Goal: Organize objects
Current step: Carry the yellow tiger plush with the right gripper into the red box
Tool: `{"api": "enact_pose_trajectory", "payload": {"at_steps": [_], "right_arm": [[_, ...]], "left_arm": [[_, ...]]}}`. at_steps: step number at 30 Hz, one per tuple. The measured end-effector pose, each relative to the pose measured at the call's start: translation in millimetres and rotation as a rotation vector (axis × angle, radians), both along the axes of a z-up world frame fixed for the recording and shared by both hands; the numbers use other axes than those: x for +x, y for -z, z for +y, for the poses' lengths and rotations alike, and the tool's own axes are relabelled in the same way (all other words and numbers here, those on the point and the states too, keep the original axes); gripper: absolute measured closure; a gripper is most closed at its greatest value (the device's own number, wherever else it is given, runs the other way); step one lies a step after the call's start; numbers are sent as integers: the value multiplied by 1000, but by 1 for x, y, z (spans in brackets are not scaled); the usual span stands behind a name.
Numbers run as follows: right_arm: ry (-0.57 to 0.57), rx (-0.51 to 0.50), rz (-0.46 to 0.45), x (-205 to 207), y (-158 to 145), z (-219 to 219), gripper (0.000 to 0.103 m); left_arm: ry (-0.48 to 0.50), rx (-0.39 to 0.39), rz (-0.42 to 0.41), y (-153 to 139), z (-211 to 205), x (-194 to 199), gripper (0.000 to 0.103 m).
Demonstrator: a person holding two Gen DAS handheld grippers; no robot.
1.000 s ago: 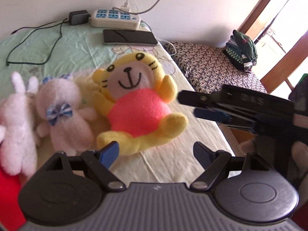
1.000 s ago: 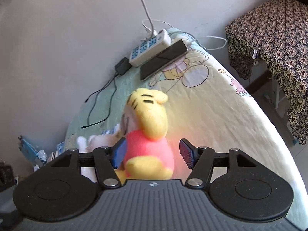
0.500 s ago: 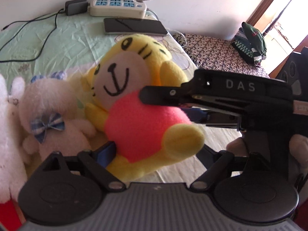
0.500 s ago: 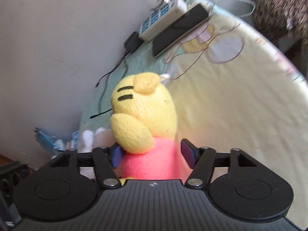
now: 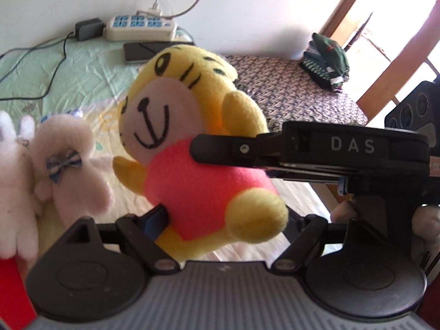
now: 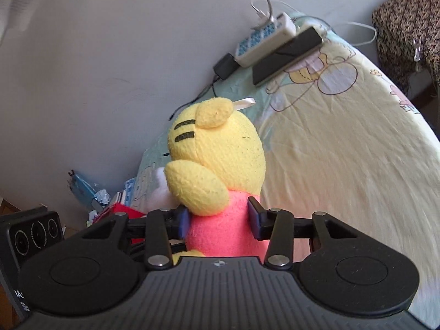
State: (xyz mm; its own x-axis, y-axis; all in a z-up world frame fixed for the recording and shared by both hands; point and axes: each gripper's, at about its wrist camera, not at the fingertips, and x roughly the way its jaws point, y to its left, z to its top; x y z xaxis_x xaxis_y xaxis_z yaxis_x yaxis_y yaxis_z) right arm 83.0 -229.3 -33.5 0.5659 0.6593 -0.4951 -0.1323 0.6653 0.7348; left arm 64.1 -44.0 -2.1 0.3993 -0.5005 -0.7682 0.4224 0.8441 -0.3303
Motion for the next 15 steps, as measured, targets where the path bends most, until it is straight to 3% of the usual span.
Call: {"api": "enact_pose_trajectory", "payload": {"at_steps": [6, 15], "right_arm": [[-27, 24, -54, -31, -24, 18, 57], [-124, 63, -140, -61, -58, 79, 57]], "left_arm": [[-24, -8, -82, -29, 20, -39, 22], [-157, -82, -176, -64, 99, -91, 22]]}}
